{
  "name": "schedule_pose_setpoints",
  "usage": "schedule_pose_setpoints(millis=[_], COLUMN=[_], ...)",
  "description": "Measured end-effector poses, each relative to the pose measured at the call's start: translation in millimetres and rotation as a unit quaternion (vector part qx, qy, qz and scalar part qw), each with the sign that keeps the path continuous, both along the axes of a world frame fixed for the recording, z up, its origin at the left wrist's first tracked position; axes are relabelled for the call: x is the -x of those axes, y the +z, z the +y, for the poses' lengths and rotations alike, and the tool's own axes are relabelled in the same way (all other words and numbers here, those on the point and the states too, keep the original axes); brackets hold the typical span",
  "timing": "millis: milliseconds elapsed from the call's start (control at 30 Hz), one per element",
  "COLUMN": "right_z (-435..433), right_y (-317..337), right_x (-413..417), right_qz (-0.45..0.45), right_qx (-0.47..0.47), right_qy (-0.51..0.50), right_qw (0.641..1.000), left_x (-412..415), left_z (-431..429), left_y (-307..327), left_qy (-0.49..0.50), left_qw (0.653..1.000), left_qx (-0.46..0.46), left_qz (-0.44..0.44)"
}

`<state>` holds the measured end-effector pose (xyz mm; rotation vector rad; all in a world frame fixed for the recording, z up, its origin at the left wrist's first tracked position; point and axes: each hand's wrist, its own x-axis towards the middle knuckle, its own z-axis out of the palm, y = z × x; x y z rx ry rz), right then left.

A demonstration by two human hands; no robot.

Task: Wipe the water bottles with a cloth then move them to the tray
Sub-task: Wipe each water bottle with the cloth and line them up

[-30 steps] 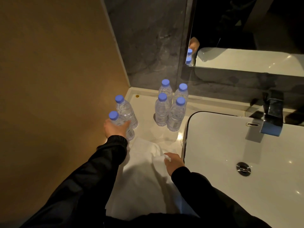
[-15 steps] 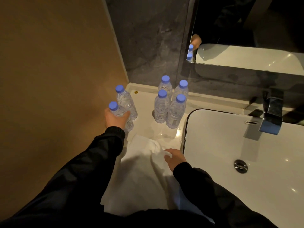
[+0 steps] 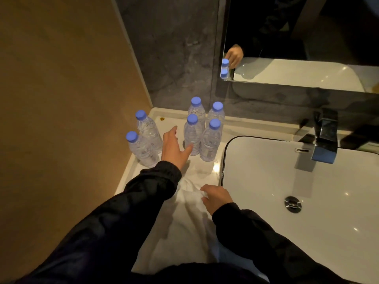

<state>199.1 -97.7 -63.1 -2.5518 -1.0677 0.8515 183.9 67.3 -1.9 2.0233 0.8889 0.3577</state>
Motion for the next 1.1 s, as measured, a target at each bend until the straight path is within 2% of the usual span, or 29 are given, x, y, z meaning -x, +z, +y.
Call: schedule_pose_setpoints(millis=[133, 233, 400, 533, 633, 733, 800, 933, 1100], right_z=[-2.4, -6.5, -7.4, -2.1, 3.2, 4.4, 3.9, 7.3, 12.6], right_y=[6.1, 6.0, -0.5, -4.6, -8.9, -9.7, -10.2, -9.7, -4.4], right_x=[-0.7, -4.1, 2.4, 17.3, 22.8, 22.7, 21.2, 16.6, 22.3], right_qz=[0.012, 0.048, 0.095, 0.163, 0.155, 0.143, 0.142, 0.139, 0.172], right_qx=[0.011, -0.001, -0.033, -0.046, -0.031, -0.022, -0.035, -0.061, -0.149], right_qy=[0.022, 0.007, -0.031, -0.081, -0.076, -0.102, -0.109, -0.113, -0.226], right_qw=[1.0, 0.999, 0.994, 0.982, 0.985, 0.984, 0.983, 0.982, 0.947], left_x=[-46.0, -62.2, -50.2, -23.5, -9.0, 12.3, 39.6, 102.4, 164.9], left_z=[9.8, 10.8, 7.1, -2.6, 3.4, 11.6, 11.5, 4.4, -9.5], left_y=[13.3, 10.9, -2.2, -13.7, -17.2, -9.4, -2.5, 13.7, 16.7], left_qy=[-0.026, -0.007, 0.048, 0.078, 0.122, 0.248, 0.298, 0.349, 0.38], left_qw=[0.998, 0.995, 0.993, 0.984, 0.98, 0.939, 0.91, 0.878, 0.857], left_qx=[0.054, 0.102, 0.111, 0.157, 0.156, 0.226, 0.262, 0.278, 0.316], left_qz=[0.018, 0.016, 0.017, -0.03, -0.037, -0.079, -0.122, -0.173, -0.145])
